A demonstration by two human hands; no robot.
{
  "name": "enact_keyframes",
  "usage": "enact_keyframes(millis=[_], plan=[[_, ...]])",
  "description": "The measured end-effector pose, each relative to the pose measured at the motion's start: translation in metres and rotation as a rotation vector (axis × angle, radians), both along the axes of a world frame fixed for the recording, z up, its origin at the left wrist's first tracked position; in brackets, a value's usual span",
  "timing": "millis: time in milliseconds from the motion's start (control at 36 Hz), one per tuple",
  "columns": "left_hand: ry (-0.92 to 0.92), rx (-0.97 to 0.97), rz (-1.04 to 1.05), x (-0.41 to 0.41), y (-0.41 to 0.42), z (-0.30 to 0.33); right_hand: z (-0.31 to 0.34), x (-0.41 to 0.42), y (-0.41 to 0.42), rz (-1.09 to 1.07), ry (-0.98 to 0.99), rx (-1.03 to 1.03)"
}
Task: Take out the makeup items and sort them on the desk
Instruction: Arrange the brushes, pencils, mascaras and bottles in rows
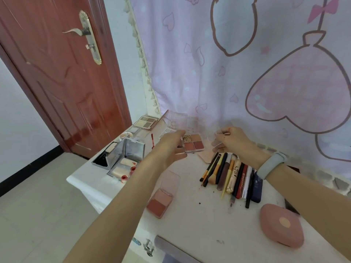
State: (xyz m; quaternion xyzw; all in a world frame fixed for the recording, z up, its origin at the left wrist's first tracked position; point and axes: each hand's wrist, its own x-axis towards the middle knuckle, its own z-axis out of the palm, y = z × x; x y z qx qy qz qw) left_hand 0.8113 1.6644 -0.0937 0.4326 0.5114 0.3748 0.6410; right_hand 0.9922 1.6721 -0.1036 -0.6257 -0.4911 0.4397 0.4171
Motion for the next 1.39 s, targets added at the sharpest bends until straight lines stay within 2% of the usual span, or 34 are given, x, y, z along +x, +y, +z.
enact_keyframes(millis=[111, 250, 306, 528, 611, 750, 833, 1056, 1194, 1333, 1389], plan=[[0.327, -0.001, -0.07, 0.003, 0.013, 0.003, -0.013, -0.005, -0.004, 0.078, -0.119, -0.002], [0.615, -0.003, -0.188, 0.011, 0.014, 0.01, -0.036, -0.005, -0.005, 0.107, -0.232, -0.039], [0.678, 0.0, -0.224, 0.016, 0.015, 0.01, -0.042, -0.004, -0.004, 0.118, -0.256, -0.048], [0.702, -0.029, -0.241, 0.03, 0.014, -0.005, -0.056, -0.004, -0.003, 0.111, -0.342, -0.087], [0.753, 0.007, -0.248, 0.032, 0.013, -0.007, -0.054, -0.004, -0.006, 0.158, -0.371, -0.066], [0.836, 0.031, -0.289, 0.03, 0.012, -0.01, -0.051, 0.0, -0.005, 0.264, -0.529, -0.002], [0.884, 0.094, -0.284, 0.031, 0.009, -0.008, -0.049, 0.001, -0.001, 0.319, -0.589, 0.044], [1.116, 0.475, -0.224, 0.017, -0.001, -0.014, -0.044, -0.006, 0.023, 0.346, -0.692, 0.13], [1.124, 0.547, -0.185, 0.002, -0.023, -0.016, -0.044, -0.017, 0.035, 0.319, -0.767, 0.184], [1.147, 0.606, -0.166, -0.008, -0.04, -0.023, -0.046, -0.026, 0.037, 0.319, -0.643, 0.188], [1.139, 0.637, -0.146, -0.011, -0.044, -0.026, -0.047, -0.027, 0.036, 0.334, -0.654, 0.188]])
